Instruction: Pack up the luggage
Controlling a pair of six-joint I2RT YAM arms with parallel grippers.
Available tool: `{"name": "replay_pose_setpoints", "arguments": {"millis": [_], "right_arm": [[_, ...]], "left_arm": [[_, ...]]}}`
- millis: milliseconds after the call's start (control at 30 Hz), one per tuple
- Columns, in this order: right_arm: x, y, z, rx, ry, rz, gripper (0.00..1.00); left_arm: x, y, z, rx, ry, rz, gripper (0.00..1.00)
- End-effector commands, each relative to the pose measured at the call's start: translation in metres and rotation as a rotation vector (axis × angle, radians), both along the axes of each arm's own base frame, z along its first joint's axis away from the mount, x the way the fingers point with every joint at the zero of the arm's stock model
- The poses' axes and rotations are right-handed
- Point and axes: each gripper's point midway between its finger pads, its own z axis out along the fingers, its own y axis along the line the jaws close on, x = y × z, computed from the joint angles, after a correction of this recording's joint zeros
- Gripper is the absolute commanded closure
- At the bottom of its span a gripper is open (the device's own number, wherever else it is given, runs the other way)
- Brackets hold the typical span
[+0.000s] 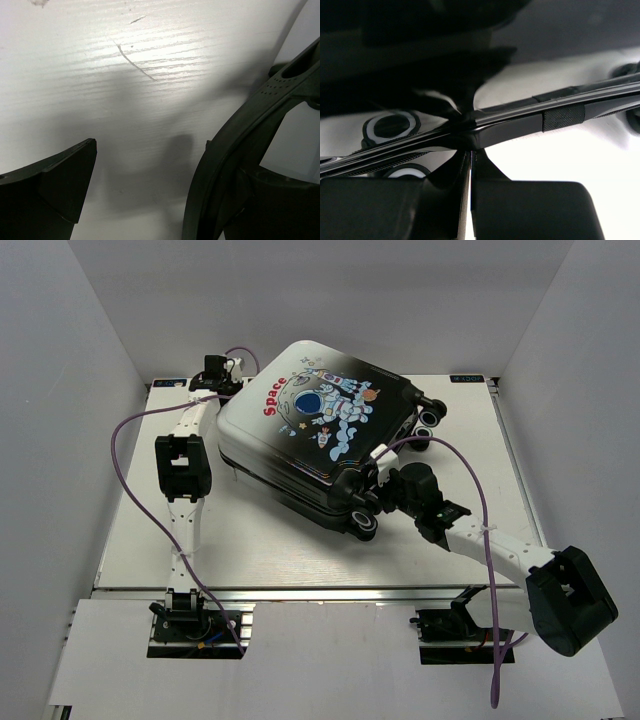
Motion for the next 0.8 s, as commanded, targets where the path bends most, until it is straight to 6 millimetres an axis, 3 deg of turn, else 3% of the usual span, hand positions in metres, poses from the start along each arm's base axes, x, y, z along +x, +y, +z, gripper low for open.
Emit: {"name": "replay_pose_setpoints", "arguments": {"millis": [0, 33, 100, 133, 200, 233, 267, 333, 367, 467, 500, 533, 567, 600, 767], "right_arm": [[-0.078, 0.107, 0.072, 0.287, -0.089, 0.485, 1.00], [-0.076, 0.106, 0.070, 0.287, -0.099, 0.467, 1.00], [-0.064, 0.101, 0.067, 0.275, -0.125, 0.387, 1.00], [-0.059, 0.097, 0.065, 0.252, -0.132, 0.362, 1.00], [-0.048, 0.089, 0.072, 0.252, -0.160, 0.292, 1.00], [-0.048, 0.089, 0.074, 0.261, -0.159, 0.280, 1.00], [-0.046, 0.087, 0.077, 0.277, -0.171, 0.266, 1.00], [-0.047, 0.087, 0.079, 0.296, -0.163, 0.259, 1.00], [-0.051, 0.089, 0.079, 0.318, -0.149, 0.264, 1.00], [-0.051, 0.088, 0.079, 0.347, -0.126, 0.239, 1.00], [-0.051, 0.087, 0.080, 0.351, -0.131, 0.234, 1.00], [-0.050, 0.086, 0.081, 0.351, -0.133, 0.230, 1.00], [-0.051, 0.087, 0.082, 0.358, -0.132, 0.234, 1.00], [-0.050, 0.087, 0.083, 0.360, -0.135, 0.231, 1.00], [-0.047, 0.084, 0.080, 0.350, -0.131, 0.206, 1.00]], "left_arm": [[0.001, -0.108, 0.073, -0.133, -0.127, 0.084, 0.02], [0.001, -0.095, 0.100, -0.148, -0.162, 0.140, 0.02], [0.002, -0.071, 0.125, -0.124, -0.205, 0.254, 0.02], [0.000, -0.057, 0.152, -0.118, -0.250, 0.301, 0.02], [-0.004, -0.036, 0.175, -0.078, -0.290, 0.378, 0.02], [-0.007, -0.032, 0.186, -0.075, -0.305, 0.393, 0.02], [-0.012, -0.025, 0.209, -0.087, -0.342, 0.400, 0.02], [-0.019, -0.031, 0.225, -0.117, -0.358, 0.361, 0.02], [-0.024, -0.027, 0.246, -0.141, -0.388, 0.348, 0.02], [-0.040, -0.026, 0.274, -0.154, -0.412, 0.308, 0.02], [-0.043, -0.022, 0.276, -0.154, -0.410, 0.301, 0.02], [-0.048, -0.034, 0.275, -0.185, -0.389, 0.235, 0.02], [-0.050, -0.034, 0.274, -0.197, -0.376, 0.199, 0.02], [-0.053, -0.030, 0.261, -0.199, -0.322, 0.197, 0.02], [-0.074, -0.061, 0.197, -0.330, -0.087, 0.015, 0.02]]}}
